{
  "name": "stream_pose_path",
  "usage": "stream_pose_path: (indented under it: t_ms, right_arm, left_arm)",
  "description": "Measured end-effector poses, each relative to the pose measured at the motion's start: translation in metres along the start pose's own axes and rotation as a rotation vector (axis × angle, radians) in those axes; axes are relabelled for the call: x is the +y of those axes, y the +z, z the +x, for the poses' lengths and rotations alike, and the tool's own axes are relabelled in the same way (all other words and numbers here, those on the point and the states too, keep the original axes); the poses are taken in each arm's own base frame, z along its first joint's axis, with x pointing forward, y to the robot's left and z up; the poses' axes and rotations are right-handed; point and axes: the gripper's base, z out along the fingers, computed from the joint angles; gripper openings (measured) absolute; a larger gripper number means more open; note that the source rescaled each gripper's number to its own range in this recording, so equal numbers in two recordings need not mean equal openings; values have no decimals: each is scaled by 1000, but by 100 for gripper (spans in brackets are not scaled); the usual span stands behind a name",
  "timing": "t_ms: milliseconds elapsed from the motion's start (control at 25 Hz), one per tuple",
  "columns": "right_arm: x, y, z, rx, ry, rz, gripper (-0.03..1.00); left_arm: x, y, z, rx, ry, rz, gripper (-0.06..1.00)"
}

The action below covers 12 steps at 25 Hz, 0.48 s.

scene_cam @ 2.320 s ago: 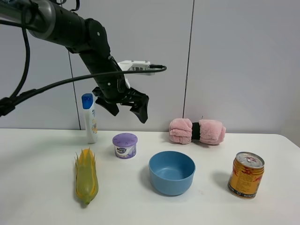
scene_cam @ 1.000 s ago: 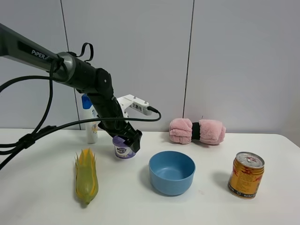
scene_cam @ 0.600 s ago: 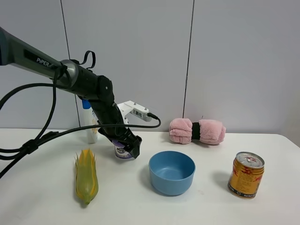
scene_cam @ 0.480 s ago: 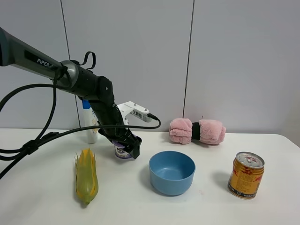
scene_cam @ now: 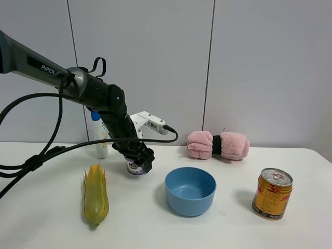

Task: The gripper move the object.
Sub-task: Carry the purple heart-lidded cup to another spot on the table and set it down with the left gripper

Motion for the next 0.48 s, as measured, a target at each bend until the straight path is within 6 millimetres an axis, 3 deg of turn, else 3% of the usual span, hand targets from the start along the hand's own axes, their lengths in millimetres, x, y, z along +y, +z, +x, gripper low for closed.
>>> stream_pose_path:
  t_ms: [200, 480]
  right_arm:
    - [0, 0, 0, 0, 0, 0, 100]
    - [0, 0, 0, 0, 0, 0, 100]
  left_arm:
    - [0, -21, -10, -10, 8, 1, 1]
    - [-25, -100, -46, -88, 17, 59, 1]
